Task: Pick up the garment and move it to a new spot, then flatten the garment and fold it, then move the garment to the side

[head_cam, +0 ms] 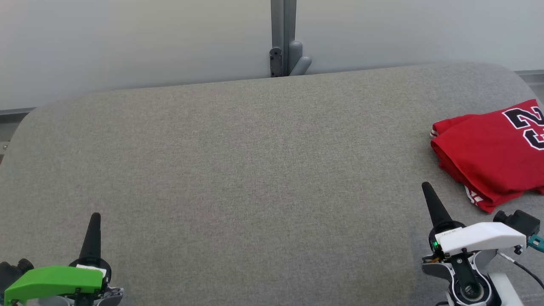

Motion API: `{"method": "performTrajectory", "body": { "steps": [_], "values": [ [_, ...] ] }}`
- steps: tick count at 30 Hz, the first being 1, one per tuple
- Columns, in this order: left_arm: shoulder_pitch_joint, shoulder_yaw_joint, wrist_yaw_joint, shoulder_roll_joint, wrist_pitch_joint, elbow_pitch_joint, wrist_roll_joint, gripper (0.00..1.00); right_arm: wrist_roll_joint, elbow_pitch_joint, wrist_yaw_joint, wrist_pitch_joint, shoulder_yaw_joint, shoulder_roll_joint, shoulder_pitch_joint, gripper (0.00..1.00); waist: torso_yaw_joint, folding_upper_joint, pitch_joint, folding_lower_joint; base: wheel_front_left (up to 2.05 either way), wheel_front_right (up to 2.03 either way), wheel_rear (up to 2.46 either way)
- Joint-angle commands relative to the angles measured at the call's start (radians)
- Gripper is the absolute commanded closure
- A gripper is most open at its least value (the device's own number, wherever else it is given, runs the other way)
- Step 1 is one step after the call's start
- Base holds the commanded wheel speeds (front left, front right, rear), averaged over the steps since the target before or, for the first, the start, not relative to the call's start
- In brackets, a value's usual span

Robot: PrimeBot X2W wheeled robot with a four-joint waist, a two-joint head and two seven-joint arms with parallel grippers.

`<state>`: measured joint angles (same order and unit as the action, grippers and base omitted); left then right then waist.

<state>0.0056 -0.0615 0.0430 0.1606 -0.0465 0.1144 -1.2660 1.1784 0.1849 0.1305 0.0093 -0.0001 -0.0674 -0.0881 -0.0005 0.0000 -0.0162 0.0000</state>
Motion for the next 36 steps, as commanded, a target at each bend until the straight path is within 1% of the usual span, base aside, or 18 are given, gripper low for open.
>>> {"method": "performTrajectory", "body": {
  "steps": [1, 24, 36],
  "values": [
    [-0.025, -0.015, 0.009, -0.004, -0.007, -0.002, -0.030, 1.00, 0.031, 0.001, 0.001, 0.006, 0.001, 0.000, -0.021, 1.00, 0.000, 0.0000, 0.000, 0.0000, 0.00, 0.00, 0.00],
    [-0.037, -0.096, 0.051, -0.055, -0.059, 0.033, -0.197, 1.00, 0.242, 0.057, 0.001, 0.030, 0.012, 0.009, -0.051, 1.00, 0.001, 0.0000, 0.004, 0.0000, 0.00, 0.00, 0.00],
    [-0.042, -0.129, 0.067, -0.075, -0.082, 0.047, -0.265, 1.00, 0.327, 0.079, 0.000, 0.039, 0.017, 0.012, -0.062, 1.00, 0.001, 0.0000, 0.006, 0.0000, 0.00, 0.00, 0.00]
  ]
}}
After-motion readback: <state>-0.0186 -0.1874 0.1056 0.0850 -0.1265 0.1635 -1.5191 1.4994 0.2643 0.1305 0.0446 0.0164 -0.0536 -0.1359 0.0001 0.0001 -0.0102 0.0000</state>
